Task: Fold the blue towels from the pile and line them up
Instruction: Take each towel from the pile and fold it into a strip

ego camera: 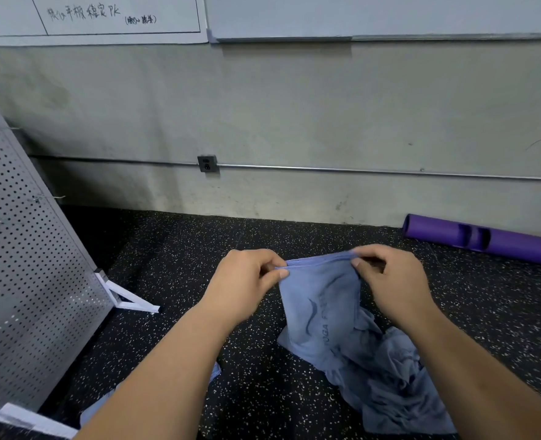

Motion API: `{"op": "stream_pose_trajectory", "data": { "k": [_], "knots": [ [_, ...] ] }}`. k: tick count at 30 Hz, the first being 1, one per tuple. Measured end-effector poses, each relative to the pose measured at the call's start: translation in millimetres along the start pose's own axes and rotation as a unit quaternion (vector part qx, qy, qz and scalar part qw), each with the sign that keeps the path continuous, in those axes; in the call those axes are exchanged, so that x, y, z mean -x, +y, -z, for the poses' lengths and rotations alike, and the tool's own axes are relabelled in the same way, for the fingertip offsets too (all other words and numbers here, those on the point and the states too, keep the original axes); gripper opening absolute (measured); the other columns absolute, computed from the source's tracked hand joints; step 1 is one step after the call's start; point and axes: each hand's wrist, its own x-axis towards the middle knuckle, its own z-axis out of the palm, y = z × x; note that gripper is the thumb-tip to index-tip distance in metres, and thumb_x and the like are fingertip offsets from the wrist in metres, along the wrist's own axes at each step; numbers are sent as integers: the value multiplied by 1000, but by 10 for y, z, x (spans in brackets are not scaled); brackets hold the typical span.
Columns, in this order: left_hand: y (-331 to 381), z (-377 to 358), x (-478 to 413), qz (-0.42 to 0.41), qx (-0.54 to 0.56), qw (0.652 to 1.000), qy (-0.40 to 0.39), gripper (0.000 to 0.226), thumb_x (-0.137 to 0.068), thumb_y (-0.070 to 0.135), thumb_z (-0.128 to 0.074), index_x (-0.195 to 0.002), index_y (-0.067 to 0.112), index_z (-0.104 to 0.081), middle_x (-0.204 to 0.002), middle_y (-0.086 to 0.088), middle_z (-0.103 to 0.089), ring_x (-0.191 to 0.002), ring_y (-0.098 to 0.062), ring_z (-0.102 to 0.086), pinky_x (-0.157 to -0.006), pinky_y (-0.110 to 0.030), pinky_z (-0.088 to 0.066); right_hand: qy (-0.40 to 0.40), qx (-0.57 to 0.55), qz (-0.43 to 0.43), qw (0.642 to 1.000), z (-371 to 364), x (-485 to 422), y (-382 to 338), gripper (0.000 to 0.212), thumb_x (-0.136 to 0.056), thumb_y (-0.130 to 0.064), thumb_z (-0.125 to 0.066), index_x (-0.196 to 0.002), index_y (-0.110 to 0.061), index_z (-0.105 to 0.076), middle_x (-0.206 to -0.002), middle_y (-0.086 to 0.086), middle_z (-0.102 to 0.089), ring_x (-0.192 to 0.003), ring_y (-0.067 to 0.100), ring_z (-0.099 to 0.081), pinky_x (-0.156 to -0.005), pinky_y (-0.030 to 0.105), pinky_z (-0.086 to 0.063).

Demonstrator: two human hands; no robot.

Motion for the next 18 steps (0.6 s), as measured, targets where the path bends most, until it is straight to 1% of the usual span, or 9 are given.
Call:
{"op": "stream_pose_trajectory", "data": {
  "k": [2,5,6,9,10,12,13,16,18],
  "knots": [
    [1,-3,4,3,-2,1000,0,6,-92,40,-81,-94,36,-78,-79,23,-71,-78,0,-67,-77,-32,-57,-25,17,-9,999,-14,13,4,15,-95,-21,-77,-98,-36,-81,-90,-23,-75,-78,-14,-64,-64,5,-43],
    [3,-13,-5,1,2,1000,14,8,-91,41,-82,-92,35,-77,-79,22,-72,-78,-1,-68,-76,-32,-57,37,-54,18,998,-4,17,-4,16,-96,-20,-77,-103,-35,-81,-97,-23,-75,-88,-10,-66,-73,4,-45],
    [-1,-14,-11,2,7,1000,18,8,-91,41,-82,-92,35,-77,-80,22,-72,-78,-1,-68,-76,-33,-57,39,-52,22,998,1,10,0,16,-96,-22,-77,-103,-36,-80,-99,-23,-75,-90,-7,-67,-75,6,-45],
    [-22,-35,-16,-2,1,1000,13,9,-89,40,-84,-89,35,-76,-87,19,-73,-82,-3,-68,-78,-37,-58,-18,-5,1,1000,-17,9,25,16,-95,-24,-78,-98,-40,-79,-98,-20,-76,-86,-3,-67,-74,21,-49],
    [-27,-46,-21,-8,1,1000,13,10,-88,38,-85,-88,34,-76,-88,19,-72,-84,-3,-68,-79,-38,-58,-5,-18,9,1000,-16,14,18,15,-95,-25,-78,-98,-39,-79,-99,-21,-76,-87,-3,-67,-75,22,-50],
    [-33,-58,-32,-17,5,999,30,11,-86,35,-87,-86,33,-76,-89,18,-70,-84,-4,-67,-80,-38,-57,37,-54,42,997,3,15,7,14,-95,-24,-78,-102,-37,-80,-104,-23,-73,-96,-4,-66,-82,19,-50],
    [-25,-53,-36,-18,4,999,40,11,-86,35,-88,-86,33,-76,-89,18,-70,-84,-4,-67,-79,-37,-57,34,-50,46,997,5,9,10,14,-95,-25,-78,-103,-36,-81,-104,-23,-73,-97,-5,-66,-82,17,-49],
    [-9,-45,-30,-13,3,999,40,10,-85,36,-88,-86,34,-78,-87,20,-71,-83,-3,-67,-79,-38,-57,-37,-5,-3,999,-28,8,48,13,-93,-24,-80,-98,-36,-82,-94,-22,-74,-85,-7,-66,-69,8,-45],
    [-4,-51,-23,-5,5,999,33,10,-85,36,-89,-85,34,-79,-86,20,-72,-82,-5,-68,-78,-39,-58,3,-32,8,999,-24,16,35,15,-94,-23,-79,-99,-37,-81,-96,-21,-73,-86,-7,-65,-70,8,-44]
  ]
}}
